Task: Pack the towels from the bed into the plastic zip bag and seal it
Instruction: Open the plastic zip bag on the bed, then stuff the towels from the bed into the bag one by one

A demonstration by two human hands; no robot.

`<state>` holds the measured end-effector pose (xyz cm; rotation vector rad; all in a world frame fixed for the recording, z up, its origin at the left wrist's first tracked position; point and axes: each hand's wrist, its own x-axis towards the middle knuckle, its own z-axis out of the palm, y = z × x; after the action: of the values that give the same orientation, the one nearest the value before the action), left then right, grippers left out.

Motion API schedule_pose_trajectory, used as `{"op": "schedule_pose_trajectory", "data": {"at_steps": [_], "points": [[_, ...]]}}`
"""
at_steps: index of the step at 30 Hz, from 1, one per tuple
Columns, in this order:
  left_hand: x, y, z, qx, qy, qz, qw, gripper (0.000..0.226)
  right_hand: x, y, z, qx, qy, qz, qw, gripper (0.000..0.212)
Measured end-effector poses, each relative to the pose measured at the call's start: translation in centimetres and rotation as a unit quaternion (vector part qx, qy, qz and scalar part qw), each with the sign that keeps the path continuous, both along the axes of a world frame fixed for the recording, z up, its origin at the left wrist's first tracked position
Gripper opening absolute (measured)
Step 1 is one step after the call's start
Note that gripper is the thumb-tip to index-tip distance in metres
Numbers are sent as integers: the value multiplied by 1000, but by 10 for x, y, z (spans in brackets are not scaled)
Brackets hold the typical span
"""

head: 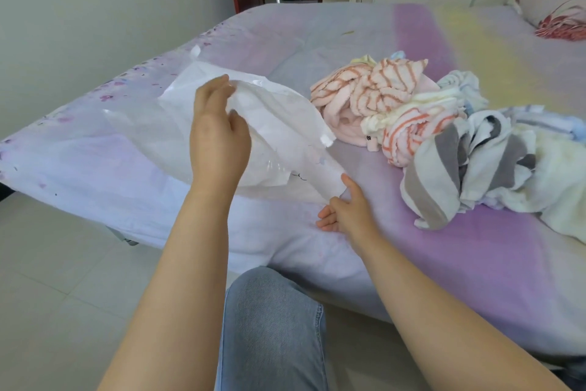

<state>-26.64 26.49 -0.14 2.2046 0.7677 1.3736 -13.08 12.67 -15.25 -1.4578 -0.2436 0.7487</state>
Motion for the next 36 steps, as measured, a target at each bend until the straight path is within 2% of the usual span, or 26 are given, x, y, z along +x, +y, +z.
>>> {"op": "schedule_pose_trajectory", "data": {"at_steps": [4, 6, 10, 12, 13, 14, 16, 17, 18, 19, 20, 22, 24, 25, 28, 32, 35, 36], "points": [[8, -25, -19, -26, 114, -77, 990, 53, 0, -3, 0, 5, 21, -3, 1000, 77], [12, -37, -32, -26, 132, -99, 986, 54, -1, -7, 0, 10, 10, 1, 1000, 75], [19, -53, -54, 24, 161, -89, 983, 54, -3, -20, 3, -22, -18, 14, 999, 53], [20, -58, -61, 30, 179, -58, 982, 54, -4, -34, 9, -47, -101, 0, 994, 43], [20, -60, -64, 29, 186, -47, 981, 55, -4, -43, 14, -48, -194, -43, 979, 36], [21, -62, -66, 28, 191, -37, 981, 56, -2, -53, 23, -41, -305, -111, 945, 31], [23, -66, -68, 27, 191, -24, 981, 58, 7, -71, 44, -14, -502, -262, 824, 29], [24, -68, -68, 25, 185, -21, 982, 58, 15, -77, 54, -28, -560, -317, 765, 33], [25, -71, -68, 22, 177, -21, 984, 57, 23, -81, 61, -70, -582, -348, 731, 41], [27, -73, -68, 18, 169, -22, 985, 55, 30, -84, 66, -132, -581, -349, 723, 54], [28, -75, -67, 14, 162, -24, 986, 54, 37, -88, 67, -201, -567, -319, 733, 67], [29, -79, -68, 7, 154, -27, 988, 52, 44, -95, 57, -308, -511, -208, 775, 85], [29, -83, -70, 4, 151, -32, 988, 53, 45, -104, 38, -372, -454, -127, 800, 83], [29, -84, -71, 4, 152, -34, 988, 55, 45, -107, 33, -384, -446, -122, 799, 77], [27, -84, -73, 7, 149, -36, 988, 61, 38, -108, 31, -323, -499, -172, 785, 59], [22, -82, -73, -35, 115, -59, 991, 63, 7, -88, 50, -112, -567, -230, 783, 55], [16, -79, -69, -99, 62, -102, 988, 58, -13, -61, 60, -28, -665, -204, 718, 53], [12, -75, -68, -116, 47, -105, 986, 58, -17, -49, 62, -20, -681, -179, 710, 50]]}}
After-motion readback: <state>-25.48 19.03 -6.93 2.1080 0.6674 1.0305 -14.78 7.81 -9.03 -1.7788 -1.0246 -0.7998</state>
